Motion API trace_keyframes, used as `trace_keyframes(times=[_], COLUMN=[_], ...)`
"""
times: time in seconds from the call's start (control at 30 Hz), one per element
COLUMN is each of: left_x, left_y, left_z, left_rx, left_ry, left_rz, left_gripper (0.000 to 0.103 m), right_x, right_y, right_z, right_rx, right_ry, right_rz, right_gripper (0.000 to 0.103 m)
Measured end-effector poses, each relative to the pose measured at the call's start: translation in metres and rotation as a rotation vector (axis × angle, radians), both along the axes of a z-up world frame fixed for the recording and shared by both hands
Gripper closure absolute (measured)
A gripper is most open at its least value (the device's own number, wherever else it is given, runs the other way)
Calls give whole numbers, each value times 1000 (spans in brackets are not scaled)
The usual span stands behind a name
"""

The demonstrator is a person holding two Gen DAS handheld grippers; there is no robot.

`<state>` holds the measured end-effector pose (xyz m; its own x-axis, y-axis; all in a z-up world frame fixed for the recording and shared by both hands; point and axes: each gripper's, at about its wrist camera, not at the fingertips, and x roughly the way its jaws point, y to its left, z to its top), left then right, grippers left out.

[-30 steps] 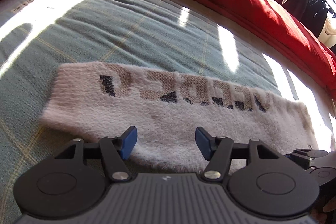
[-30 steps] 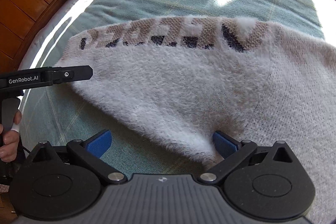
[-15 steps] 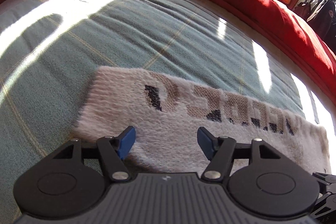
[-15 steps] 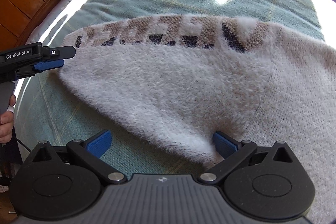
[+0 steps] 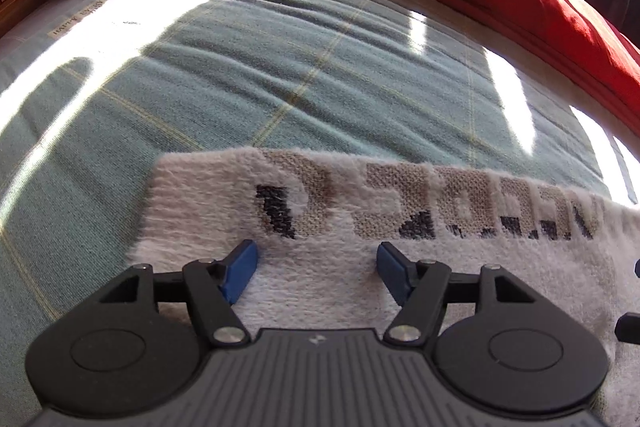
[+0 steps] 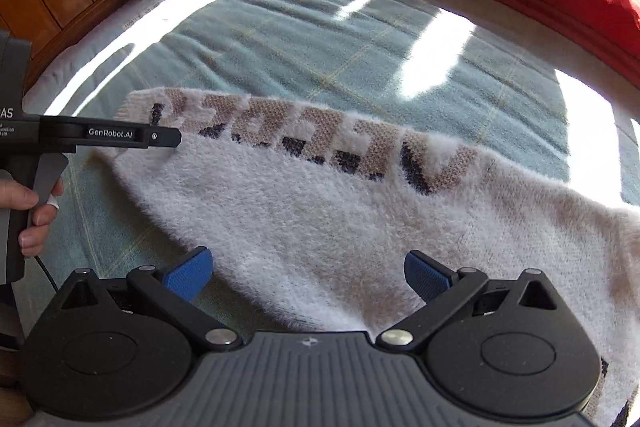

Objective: Fold clothes
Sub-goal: 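Smooth the folded lettered sleeve flat with the open left tool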

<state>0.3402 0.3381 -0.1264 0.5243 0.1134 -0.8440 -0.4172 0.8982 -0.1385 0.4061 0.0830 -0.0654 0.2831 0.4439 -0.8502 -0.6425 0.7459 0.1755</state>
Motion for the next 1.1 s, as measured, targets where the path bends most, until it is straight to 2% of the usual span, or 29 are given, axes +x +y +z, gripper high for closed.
trace_keyframes(times=[0.07, 0.2, 0.27, 0.37, 0.47, 0.6, 0.7, 0.87, 1.0, 1.1], left_x=[0, -2, -3, -5, -5, -3, -4, -11, -12, -5], left_y=[1, 3, 5, 8, 8, 3, -2, -23, -62, -106], left_z=[-3, -4, -4, -6, -7, -2, 7, 36, 55, 63], left_rx=[-9, -32, -44, -63, -70, -46, -33, -3, -1, -23], left_ry=[-1, -19, -31, -53, -64, -60, -72, -97, -108, -115], left_rz=[-2, -11, -5, 7, 9, -12, -26, -51, -99, -200], left_gripper=[31, 28, 27, 25, 22, 21, 21, 21, 21, 21], right_x=[22, 62, 80, 94, 96, 96, 92, 80, 68, 51], right_y=[-5, -1, 4, 13, 15, 10, 3, -21, -52, -88], right_z=[0, -23, -40, -63, -65, -59, -43, -17, -3, 12], right_rx=[13, -27, -33, -78, -86, -74, -49, 3, 7, -16], right_ry=[-22, -26, 15, 54, 51, 69, 77, 62, 65, 36], right_rz=[-62, -122, -147, -177, -174, -150, -133, -113, -116, -126], right_gripper=[0, 0, 0, 0, 0, 0, 0, 0, 0, 0])
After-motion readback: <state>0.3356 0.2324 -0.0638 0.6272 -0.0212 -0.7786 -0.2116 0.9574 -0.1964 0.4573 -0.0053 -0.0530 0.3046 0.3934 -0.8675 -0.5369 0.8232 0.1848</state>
